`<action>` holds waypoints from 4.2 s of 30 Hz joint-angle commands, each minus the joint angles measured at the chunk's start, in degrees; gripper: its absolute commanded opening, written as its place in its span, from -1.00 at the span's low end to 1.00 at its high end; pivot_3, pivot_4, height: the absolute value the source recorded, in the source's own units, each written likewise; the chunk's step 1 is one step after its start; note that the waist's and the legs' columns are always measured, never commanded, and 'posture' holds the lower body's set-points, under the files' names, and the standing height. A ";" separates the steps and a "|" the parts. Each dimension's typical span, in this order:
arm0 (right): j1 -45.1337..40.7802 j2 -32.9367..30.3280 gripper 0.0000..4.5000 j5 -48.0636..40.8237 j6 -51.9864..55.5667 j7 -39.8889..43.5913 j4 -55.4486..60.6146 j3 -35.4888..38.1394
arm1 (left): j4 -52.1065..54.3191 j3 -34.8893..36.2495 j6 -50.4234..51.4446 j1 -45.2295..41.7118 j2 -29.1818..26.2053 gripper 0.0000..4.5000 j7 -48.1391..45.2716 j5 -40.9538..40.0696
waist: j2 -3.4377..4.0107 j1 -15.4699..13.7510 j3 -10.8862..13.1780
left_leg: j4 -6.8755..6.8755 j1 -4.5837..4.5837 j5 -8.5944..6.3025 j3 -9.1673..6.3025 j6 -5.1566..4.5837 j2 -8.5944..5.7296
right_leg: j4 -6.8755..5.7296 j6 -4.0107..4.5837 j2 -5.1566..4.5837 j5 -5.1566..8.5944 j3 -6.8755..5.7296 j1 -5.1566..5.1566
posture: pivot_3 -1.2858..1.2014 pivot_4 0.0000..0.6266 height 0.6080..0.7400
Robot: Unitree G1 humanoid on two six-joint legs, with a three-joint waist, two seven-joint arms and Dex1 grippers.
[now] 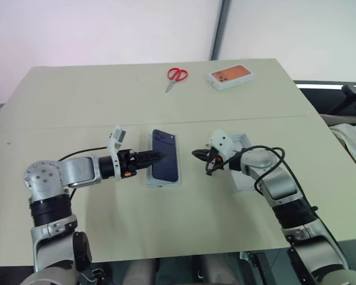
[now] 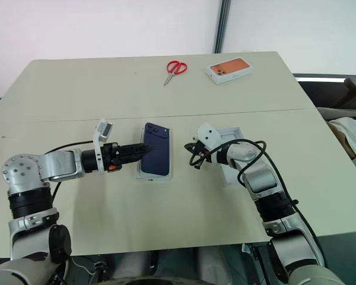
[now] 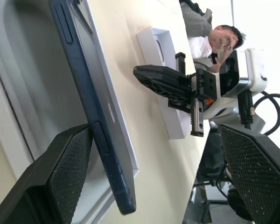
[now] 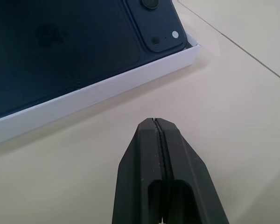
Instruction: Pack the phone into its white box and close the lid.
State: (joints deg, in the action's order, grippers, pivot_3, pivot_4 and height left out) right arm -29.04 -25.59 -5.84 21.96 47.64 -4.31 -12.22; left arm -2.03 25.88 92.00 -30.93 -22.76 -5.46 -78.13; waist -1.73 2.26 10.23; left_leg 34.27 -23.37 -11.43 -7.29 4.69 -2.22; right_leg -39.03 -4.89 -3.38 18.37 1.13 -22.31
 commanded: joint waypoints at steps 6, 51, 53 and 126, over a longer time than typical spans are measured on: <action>-0.94 0.37 -1.00 -0.16 -1.16 0.23 0.99 0.20 | 2.72 -0.35 -0.25 0.07 -4.93 0.99 -0.60 -5.35 | 0.00 -0.02 0.00 | 0.00 0.00 0.00 -0.04 0.00 0.00 | 0.00 0.00 -0.07 0.00 0.00 0.00 | 0.03 -0.52 1.00; 5.86 1.03 -1.00 1.75 0.66 -2.17 4.86 -1.20 | 2.02 -18.53 -19.78 4.77 1.64 -0.98 -13.55 24.37 | 0.04 -1.67 0.01 | -0.04 0.00 0.00 -0.16 -0.01 -0.11 | 0.02 0.01 -0.12 0.01 -0.05 0.05 | 0.03 -0.52 1.00; 6.91 -1.21 -1.00 1.28 0.86 -0.76 6.29 -0.36 | 2.86 -19.26 -18.80 4.57 2.47 -0.98 -14.21 24.31 | 0.05 -1.66 0.02 | -0.04 0.00 0.00 -0.17 -0.02 -0.11 | 0.02 0.00 -0.12 0.01 -0.06 0.05 | 0.03 -0.52 1.00; 15.18 -22.88 0.98 -14.73 55.93 -10.17 37.93 17.01 | 6.50 -25.16 -69.55 8.37 -13.48 0.98 -67.16 44.08 | 0.27 -1.67 0.15 | -0.16 -0.25 -0.21 0.05 -0.40 0.02 | 0.84 -0.02 -0.21 0.04 -0.06 0.10 | 0.03 -0.52 1.00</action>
State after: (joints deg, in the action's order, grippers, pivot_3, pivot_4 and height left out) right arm -13.34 -48.52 -19.51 73.28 39.17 29.44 3.09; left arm 3.91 -0.76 24.80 -22.64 -36.59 -72.33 -34.21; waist -1.46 0.59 10.38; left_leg 34.13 -23.62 -11.63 -7.26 4.29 -2.19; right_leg -38.20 -4.91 -3.59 18.41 1.06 -22.20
